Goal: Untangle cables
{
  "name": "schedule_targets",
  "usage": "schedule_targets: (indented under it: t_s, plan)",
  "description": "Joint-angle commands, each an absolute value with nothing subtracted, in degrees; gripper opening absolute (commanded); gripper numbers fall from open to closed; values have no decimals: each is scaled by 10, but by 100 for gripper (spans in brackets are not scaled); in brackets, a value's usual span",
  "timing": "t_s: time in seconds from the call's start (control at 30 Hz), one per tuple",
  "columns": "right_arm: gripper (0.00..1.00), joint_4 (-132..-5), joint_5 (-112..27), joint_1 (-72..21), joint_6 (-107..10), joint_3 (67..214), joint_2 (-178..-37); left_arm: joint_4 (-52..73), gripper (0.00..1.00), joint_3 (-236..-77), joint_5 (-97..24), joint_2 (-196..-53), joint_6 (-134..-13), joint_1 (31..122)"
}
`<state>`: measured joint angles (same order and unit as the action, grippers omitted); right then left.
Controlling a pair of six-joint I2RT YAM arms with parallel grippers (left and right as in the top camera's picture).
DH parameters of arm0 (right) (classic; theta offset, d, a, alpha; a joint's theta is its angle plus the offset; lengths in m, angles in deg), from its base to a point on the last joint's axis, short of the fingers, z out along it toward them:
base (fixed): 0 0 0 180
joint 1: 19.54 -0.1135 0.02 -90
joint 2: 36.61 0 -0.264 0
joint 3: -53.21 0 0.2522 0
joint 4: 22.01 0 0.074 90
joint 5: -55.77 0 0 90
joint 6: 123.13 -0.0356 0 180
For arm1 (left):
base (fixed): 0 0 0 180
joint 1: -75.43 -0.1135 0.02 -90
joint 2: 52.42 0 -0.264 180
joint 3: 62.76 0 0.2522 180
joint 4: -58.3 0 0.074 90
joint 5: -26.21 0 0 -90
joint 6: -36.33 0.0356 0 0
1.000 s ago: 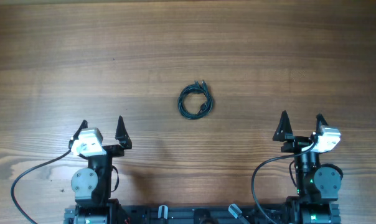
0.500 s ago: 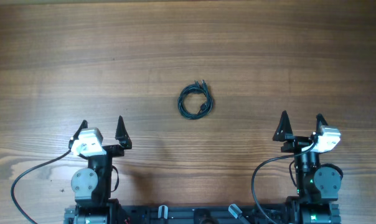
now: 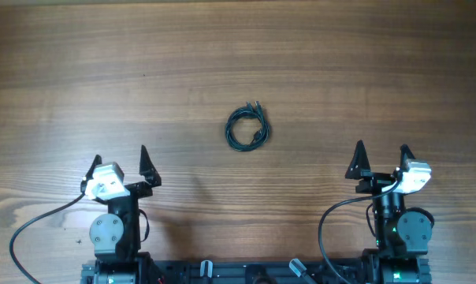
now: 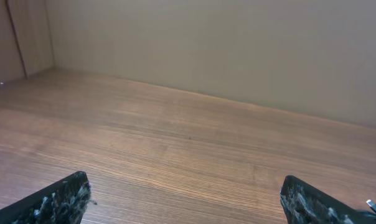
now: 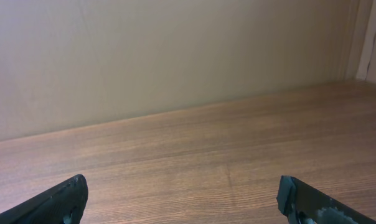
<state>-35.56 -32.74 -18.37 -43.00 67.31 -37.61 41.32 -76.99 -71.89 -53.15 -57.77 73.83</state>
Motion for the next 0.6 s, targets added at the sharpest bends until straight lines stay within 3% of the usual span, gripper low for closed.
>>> schedule_targets:
  t_s: [0.0, 0.1, 0.13, 0.27, 0.4, 0.47, 0.57]
  plan:
    - [100, -354, -352, -183, -446, 673, -370, 414, 100, -769, -719, -528, -576, 740]
    - [100, -357, -397, -183, -555, 673, -378, 404, 100, -769, -588, -529, -667, 741]
    - [100, -354, -422, -183, -632, 673, -387, 411, 100, -769, -525, -534, -746, 741]
    - [100, -350, -473, -184, -816, 673, -434, 417, 100, -769, -462, -545, -835, 741]
    - [100, -334, -561, -183, -798, 673, -511, 421, 100, -769, -352, -561, -836, 741]
    - [100, -313, -627, -183, -665, 675, -551, 421, 100, -771, -301, -577, -809, 741]
    - [100, -346, -666, -184, -604, 737, -613, 413, 100, -811, -295, -620, -805, 741]
